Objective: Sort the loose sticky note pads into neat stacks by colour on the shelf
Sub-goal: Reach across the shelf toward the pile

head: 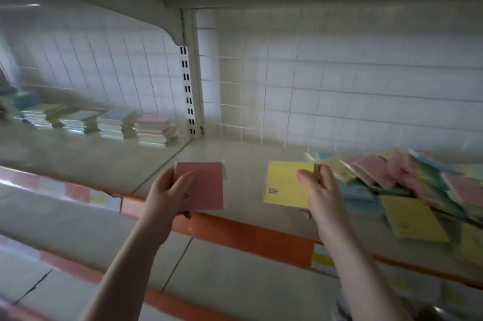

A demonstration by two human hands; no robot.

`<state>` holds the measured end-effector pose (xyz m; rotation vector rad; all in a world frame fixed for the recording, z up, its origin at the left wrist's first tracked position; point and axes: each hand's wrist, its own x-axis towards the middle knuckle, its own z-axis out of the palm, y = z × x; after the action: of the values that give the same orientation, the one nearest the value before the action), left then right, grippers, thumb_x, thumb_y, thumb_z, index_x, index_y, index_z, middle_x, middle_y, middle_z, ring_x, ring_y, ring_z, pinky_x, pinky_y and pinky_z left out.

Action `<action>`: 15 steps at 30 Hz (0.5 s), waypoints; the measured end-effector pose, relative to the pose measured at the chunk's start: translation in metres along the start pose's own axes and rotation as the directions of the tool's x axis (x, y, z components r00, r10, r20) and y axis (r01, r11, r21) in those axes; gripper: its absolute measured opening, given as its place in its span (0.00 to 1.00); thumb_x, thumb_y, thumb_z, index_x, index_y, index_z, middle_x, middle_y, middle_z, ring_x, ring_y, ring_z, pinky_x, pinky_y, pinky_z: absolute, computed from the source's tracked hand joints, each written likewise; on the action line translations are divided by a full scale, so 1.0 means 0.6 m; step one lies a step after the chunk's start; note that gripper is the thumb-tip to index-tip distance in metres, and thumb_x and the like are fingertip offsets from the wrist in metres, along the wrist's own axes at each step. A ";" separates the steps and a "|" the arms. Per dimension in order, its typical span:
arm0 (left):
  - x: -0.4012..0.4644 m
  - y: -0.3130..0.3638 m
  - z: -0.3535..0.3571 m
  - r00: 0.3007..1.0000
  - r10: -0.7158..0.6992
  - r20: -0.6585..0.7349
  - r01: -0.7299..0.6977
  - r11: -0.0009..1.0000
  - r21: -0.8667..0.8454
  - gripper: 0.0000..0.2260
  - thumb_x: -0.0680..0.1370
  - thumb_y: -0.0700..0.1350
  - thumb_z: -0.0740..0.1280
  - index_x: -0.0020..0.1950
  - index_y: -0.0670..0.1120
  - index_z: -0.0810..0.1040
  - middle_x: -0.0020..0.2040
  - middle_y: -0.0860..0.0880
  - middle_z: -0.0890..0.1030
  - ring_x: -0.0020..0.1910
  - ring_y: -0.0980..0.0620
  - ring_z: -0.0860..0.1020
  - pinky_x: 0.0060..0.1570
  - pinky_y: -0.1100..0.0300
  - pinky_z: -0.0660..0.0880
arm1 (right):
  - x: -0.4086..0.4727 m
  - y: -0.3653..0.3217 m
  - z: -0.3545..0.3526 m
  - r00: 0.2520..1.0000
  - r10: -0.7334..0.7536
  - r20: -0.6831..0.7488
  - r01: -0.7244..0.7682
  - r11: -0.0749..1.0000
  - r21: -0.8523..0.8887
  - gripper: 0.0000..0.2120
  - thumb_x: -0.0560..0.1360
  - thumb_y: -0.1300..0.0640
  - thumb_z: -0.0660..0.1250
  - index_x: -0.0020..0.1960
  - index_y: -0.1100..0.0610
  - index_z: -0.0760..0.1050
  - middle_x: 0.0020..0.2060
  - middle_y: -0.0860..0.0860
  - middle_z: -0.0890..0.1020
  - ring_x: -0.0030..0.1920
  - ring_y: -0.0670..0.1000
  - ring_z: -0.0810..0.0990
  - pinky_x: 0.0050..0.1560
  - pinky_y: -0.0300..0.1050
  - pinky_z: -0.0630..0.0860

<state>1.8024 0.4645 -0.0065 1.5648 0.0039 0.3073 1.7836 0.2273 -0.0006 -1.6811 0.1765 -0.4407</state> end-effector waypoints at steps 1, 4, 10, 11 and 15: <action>0.015 -0.005 -0.030 1.000 -0.008 0.010 0.008 1.000 -0.014 0.04 0.78 0.38 0.64 0.44 0.41 0.75 0.31 0.45 0.70 0.20 0.53 0.69 0.17 0.62 0.66 | -0.004 0.001 0.034 1.000 0.005 -0.020 -0.004 1.000 0.004 0.06 0.77 0.58 0.62 0.42 0.56 0.67 0.34 0.54 0.73 0.31 0.52 0.72 0.24 0.41 0.64; 0.065 -0.010 -0.116 0.999 -0.018 0.049 0.020 0.999 -0.048 0.07 0.72 0.42 0.70 0.44 0.40 0.76 0.31 0.44 0.71 0.21 0.52 0.70 0.18 0.61 0.67 | -0.010 -0.003 0.127 0.997 0.019 -0.071 -0.017 0.999 0.030 0.07 0.78 0.58 0.62 0.42 0.54 0.67 0.33 0.51 0.73 0.28 0.50 0.74 0.21 0.39 0.64; 0.160 -0.012 -0.263 0.994 -0.093 0.064 0.094 0.995 -0.021 0.10 0.69 0.45 0.69 0.46 0.41 0.76 0.33 0.45 0.73 0.24 0.52 0.72 0.20 0.61 0.69 | -0.014 -0.024 0.285 0.994 0.019 -0.104 -0.019 1.000 0.002 0.07 0.78 0.58 0.62 0.41 0.55 0.67 0.32 0.52 0.73 0.25 0.48 0.72 0.20 0.39 0.64; 0.169 -0.012 -0.277 0.993 -0.099 0.067 0.100 0.995 -0.008 0.11 0.68 0.46 0.68 0.46 0.41 0.76 0.33 0.45 0.73 0.25 0.52 0.72 0.21 0.61 0.69 | -0.013 -0.029 0.302 0.994 0.020 -0.107 -0.019 1.000 0.007 0.07 0.77 0.59 0.62 0.41 0.55 0.67 0.31 0.52 0.72 0.25 0.47 0.72 0.20 0.40 0.64; 0.200 -0.010 -0.313 0.991 -0.124 0.051 0.125 0.992 -0.012 0.14 0.64 0.48 0.66 0.45 0.41 0.76 0.33 0.45 0.72 0.24 0.54 0.72 0.20 0.61 0.68 | 0.000 -0.049 0.351 0.996 0.004 -0.095 -0.004 1.000 0.001 0.08 0.77 0.59 0.62 0.40 0.55 0.67 0.32 0.53 0.73 0.28 0.51 0.73 0.22 0.40 0.64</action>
<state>1.8821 0.6720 0.0080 1.5498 0.0594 0.1692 1.8611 0.4252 0.0068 -1.6600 0.2488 -0.5180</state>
